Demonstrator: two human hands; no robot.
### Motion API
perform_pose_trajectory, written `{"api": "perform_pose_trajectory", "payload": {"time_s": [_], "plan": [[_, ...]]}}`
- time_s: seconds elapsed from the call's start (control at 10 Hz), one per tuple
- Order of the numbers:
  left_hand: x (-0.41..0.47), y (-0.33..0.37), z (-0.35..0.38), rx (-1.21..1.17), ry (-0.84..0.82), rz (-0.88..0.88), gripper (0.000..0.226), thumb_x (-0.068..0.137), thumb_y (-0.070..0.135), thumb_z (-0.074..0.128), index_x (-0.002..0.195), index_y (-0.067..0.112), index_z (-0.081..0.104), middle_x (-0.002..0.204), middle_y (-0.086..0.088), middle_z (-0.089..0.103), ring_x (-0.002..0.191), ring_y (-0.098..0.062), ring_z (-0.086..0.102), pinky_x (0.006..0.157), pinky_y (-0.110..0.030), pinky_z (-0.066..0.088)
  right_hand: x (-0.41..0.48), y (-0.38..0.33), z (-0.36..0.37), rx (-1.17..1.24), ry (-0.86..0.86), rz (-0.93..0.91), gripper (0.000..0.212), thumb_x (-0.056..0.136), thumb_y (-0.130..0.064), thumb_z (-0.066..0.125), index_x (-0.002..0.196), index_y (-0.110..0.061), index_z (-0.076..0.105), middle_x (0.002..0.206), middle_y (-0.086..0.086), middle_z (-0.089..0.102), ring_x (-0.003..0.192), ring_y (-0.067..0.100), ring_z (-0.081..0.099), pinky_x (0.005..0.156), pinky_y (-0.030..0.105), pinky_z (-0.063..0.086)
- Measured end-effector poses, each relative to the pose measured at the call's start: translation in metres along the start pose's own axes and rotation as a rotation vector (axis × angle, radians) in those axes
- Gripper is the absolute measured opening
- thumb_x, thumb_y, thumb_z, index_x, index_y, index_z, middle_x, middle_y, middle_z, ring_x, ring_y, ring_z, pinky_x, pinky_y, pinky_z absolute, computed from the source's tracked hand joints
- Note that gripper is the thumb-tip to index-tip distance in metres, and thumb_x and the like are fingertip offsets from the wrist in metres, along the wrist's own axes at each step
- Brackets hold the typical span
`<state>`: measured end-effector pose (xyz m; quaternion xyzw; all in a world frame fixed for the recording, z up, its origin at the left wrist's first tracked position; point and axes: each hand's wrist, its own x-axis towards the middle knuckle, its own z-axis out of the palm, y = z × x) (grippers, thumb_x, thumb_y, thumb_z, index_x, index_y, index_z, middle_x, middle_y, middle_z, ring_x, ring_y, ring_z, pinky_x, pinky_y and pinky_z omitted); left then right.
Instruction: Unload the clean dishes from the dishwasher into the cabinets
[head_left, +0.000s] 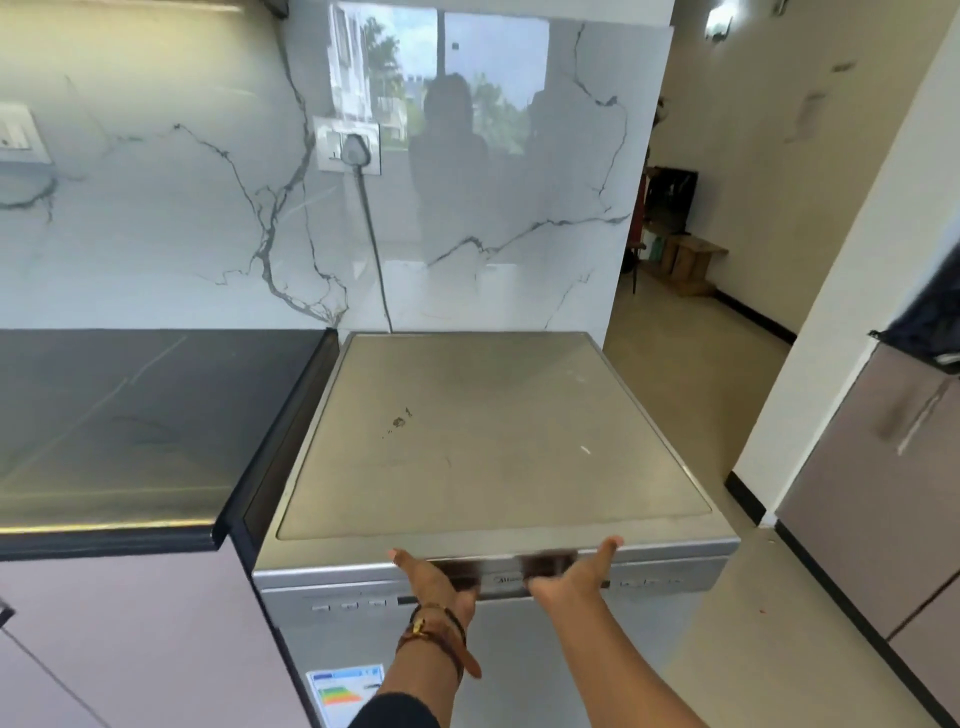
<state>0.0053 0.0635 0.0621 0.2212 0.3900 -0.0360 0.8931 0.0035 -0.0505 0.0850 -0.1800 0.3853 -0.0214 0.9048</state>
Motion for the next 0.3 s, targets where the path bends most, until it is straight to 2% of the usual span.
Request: {"api": "perform_pose_trajectory", "payload": {"time_s": [0.1,0.2,0.3], "plan": [[-0.007,0.009,0.012,0.120,0.021,-0.039,0.081,0.090,0.064,0.029,0.148,0.009,0.020,0.152,-0.016,0.027,0.138,-0.036,0.031,0.114,-0.050,0.028,-0.018,0.000,0.016,-0.090,0.115,-0.062,0.085,0.087,-0.069,0.034,0.151,-0.018,0.012,0.158,0.008,0.016,0.144,0.029,0.020,0.119,0.042,0.013],[-0.012,0.016,0.026,0.332,0.046,-0.050,0.067,0.095,0.050,0.036,0.147,0.009,0.025,0.152,-0.012,0.027,0.138,-0.032,0.031,0.115,-0.046,0.027,-0.019,-0.002,0.031,-0.364,0.146,-0.203,0.063,0.099,-0.042,0.035,0.150,-0.011,0.014,0.156,0.014,0.018,0.142,0.034,0.022,0.118,0.046,0.018],[-0.029,0.032,0.033,0.501,-0.002,-0.013,0.056,0.098,0.030,0.041,0.147,0.008,0.024,0.154,-0.012,0.021,0.140,-0.034,0.025,0.114,-0.049,0.024,-0.030,-0.008,0.049,-0.519,0.145,-0.225,0.066,0.098,-0.043,0.038,0.141,0.005,0.031,0.150,0.021,0.030,0.137,0.037,0.031,0.113,0.047,0.024]]}}
